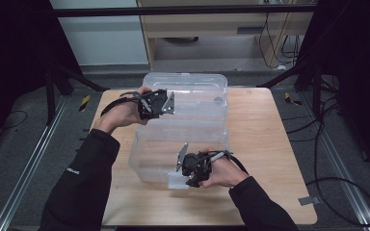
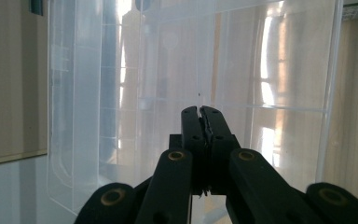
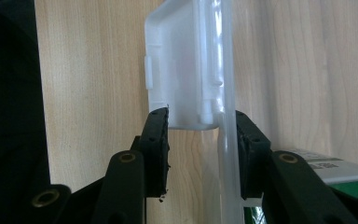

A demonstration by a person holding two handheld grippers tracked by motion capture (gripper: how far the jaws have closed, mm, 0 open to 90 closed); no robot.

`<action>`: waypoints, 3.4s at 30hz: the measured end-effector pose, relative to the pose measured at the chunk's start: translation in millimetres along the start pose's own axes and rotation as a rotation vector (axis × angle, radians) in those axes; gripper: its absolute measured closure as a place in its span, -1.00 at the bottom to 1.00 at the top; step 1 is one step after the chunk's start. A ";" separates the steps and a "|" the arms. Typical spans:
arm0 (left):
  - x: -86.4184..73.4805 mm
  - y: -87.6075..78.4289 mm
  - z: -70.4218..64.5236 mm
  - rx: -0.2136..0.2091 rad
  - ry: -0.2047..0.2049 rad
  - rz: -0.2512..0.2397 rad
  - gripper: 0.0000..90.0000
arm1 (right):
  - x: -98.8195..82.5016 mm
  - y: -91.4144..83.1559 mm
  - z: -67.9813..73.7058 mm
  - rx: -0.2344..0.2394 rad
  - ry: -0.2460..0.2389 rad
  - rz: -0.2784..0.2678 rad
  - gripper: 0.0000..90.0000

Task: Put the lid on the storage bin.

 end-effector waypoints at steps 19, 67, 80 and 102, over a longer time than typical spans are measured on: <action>-14.6 25.2 11.9 -0.072 -0.101 0.000 0.60 | -0.5 1.2 1.1 0.014 -0.017 0.006 0.36; -3.9 -19.3 -44.6 -0.054 -0.023 -0.037 0.94 | -1.8 1.6 2.9 0.012 0.010 0.014 0.37; -6.7 -26.4 -58.8 -0.074 -0.054 -0.054 0.93 | -1.9 1.6 3.0 0.017 -0.012 -0.002 0.36; -9.3 -32.1 -79.2 -0.132 -0.117 -0.094 0.91 | -2.5 1.7 6.3 -0.014 -0.019 -0.014 0.28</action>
Point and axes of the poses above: each handheld gripper's, and its own axes: y roughly forward along the jaws, x roughly out of its top, z roughly to its left, the point moved 7 cm from there along y, roughly forward along the jaws, and after that the axes turned 3 degrees about x, right-handed, at the moved point
